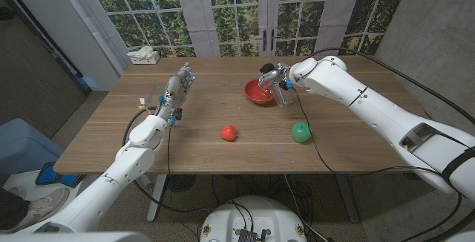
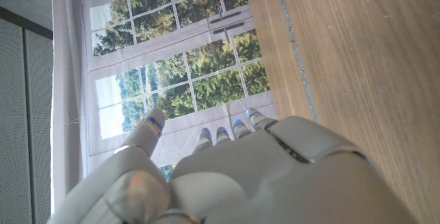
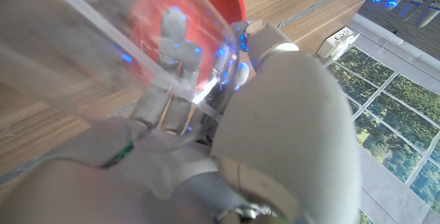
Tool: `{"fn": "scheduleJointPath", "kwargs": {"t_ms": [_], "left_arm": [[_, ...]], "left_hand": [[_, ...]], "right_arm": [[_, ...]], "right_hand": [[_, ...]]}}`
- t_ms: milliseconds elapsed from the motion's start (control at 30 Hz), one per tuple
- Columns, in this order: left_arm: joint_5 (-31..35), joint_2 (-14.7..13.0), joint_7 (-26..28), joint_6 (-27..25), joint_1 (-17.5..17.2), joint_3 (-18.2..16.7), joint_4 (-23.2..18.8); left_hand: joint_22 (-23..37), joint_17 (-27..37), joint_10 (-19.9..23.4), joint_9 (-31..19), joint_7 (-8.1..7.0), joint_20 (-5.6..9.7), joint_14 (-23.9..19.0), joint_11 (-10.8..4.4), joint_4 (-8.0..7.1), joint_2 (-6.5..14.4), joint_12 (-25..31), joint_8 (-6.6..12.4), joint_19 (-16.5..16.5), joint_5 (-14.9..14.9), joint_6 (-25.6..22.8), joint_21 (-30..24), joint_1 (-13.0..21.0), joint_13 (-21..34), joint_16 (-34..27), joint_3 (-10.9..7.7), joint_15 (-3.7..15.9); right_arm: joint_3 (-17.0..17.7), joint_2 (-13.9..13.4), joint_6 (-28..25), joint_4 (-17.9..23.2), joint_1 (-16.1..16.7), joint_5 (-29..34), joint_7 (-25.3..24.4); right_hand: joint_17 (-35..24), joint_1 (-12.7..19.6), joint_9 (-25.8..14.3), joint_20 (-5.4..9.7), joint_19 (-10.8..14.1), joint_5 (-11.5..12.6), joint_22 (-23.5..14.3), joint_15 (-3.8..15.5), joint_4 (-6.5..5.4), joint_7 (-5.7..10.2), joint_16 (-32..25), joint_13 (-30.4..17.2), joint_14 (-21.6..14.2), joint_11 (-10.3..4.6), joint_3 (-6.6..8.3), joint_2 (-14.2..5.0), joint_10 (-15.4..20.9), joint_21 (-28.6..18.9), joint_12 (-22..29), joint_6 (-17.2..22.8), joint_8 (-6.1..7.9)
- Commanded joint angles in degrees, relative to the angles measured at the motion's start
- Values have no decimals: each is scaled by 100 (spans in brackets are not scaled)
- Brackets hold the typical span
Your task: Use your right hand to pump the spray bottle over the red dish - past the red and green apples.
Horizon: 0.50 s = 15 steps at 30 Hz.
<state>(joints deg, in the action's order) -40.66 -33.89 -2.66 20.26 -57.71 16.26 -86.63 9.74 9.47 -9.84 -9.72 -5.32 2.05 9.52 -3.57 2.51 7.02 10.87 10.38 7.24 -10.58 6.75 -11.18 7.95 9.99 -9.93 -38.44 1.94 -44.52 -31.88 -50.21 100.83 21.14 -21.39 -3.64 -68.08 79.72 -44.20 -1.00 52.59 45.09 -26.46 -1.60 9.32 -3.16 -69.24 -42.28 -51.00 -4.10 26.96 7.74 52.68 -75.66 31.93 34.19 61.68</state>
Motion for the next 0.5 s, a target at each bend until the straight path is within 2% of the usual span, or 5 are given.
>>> {"fn": "scheduleJointPath", "kwargs": {"t_ms": [33, 367, 433, 500], "left_arm": [[29, 0, 43, -13, 1, 16, -61], [41, -20, 100, -22, -46, -3, -121], [44, -29, 94, -24, -48, -4, -122], [28, -21, 85, -20, -47, -6, -114]], "left_hand": [[15, 10, -412, -16, 2, 358, 673, 17, 49, 265, 0, 12, 14, 8, 18, 21, 79, 15, -11, 0, 337], [15, 10, -417, -16, -7, 363, 674, 16, 80, 248, -1, 10, 14, 16, 22, 21, 88, 16, -12, 14, 341], [15, 10, -414, -16, -11, 363, 674, 16, 85, 246, 0, 11, 14, 18, 20, 21, 89, 16, -12, 17, 341], [15, 10, -419, -16, -7, 363, 674, 16, 90, 243, -2, 11, 18, 19, 20, 22, 90, 16, -12, 19, 343]], "right_arm": [[15, -43, 34, 19, -1, -15, 22], [-39, -30, 44, -17, -32, 34, 28], [-2, -22, 77, -51, -33, -19, 82], [-39, -27, 97, -20, -26, 54, 19]], "right_hand": [[-404, 343, 100, 1395, 802, -47, -4, 1333, -10, -13, -2186, -7, -807, 5, -23, -321, -15, -39, 53, 84, -86], [-400, 350, 387, 1397, 778, -98, 0, 1339, -9, 10, -2188, -100, -790, -5, -65, -338, -11, -83, 202, 353, -266], [-401, 348, 434, 1399, 777, -112, 2, 1334, -9, 66, -2184, -117, -779, 4, -81, -336, -9, -91, 234, 462, -267], [-398, 362, 342, 1399, 778, -138, 0, 1338, -3, 41, -2191, -144, -804, 29, -110, -340, 6, -103, 278, 550, -186]]}}
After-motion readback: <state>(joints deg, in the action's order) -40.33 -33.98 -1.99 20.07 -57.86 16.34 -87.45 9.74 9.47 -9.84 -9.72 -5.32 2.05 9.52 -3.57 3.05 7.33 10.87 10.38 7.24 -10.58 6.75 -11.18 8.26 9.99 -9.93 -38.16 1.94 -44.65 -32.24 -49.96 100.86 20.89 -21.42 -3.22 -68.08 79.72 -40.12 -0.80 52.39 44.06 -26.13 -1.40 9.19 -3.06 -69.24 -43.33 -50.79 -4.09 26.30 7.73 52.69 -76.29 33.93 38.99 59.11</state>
